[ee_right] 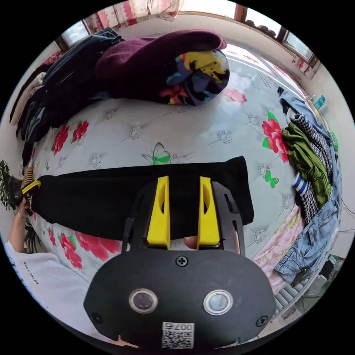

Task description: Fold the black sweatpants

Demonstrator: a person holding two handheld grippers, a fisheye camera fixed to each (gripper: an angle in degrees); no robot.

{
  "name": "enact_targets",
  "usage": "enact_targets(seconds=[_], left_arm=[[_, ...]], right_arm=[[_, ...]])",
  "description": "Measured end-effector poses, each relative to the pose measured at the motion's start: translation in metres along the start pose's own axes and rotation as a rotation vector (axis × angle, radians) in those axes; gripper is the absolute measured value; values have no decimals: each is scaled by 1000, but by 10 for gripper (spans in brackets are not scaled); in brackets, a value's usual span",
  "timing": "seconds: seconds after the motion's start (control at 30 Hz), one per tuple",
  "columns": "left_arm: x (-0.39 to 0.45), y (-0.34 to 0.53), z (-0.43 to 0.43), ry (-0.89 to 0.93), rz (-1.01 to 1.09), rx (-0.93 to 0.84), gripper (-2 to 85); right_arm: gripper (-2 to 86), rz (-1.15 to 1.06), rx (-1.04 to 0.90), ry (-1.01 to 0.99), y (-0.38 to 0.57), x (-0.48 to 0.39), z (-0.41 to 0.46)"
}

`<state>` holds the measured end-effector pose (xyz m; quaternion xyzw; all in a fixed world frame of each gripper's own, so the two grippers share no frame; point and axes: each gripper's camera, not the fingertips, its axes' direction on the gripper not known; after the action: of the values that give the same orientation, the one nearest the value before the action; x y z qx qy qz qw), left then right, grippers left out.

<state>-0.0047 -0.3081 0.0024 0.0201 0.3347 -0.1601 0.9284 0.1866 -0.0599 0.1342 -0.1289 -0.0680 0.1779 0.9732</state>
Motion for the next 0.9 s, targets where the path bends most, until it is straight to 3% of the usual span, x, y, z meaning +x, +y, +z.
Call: enact_targets(seconds=[0.03,0.2,0.37,0.53,0.57,0.7,0.9], left_arm=[[1,3,3,-21,0,30,9],[-1,5,2,-48,-44,56,-8],[-33,22,-34,11,-217,223,-10],[-59,7,-6,3,-254,135,-8],[-67,2,10,40,-283,46,-7],[-82,3,5,58,-278,70,0],[-124,57,-45,120,-429,256,12]], right_arm=[[47,-1,106,15,8,1,-6],[10,58,155,-5,18,14,-13],[5,117,328,6,23,24,-43],[27,272,230,9,8,48,-22],[37,295,233,-18,10,56,-25],[66,388,321,-93,37,84,-50],[105,751,442,-343,129,162,-60]])
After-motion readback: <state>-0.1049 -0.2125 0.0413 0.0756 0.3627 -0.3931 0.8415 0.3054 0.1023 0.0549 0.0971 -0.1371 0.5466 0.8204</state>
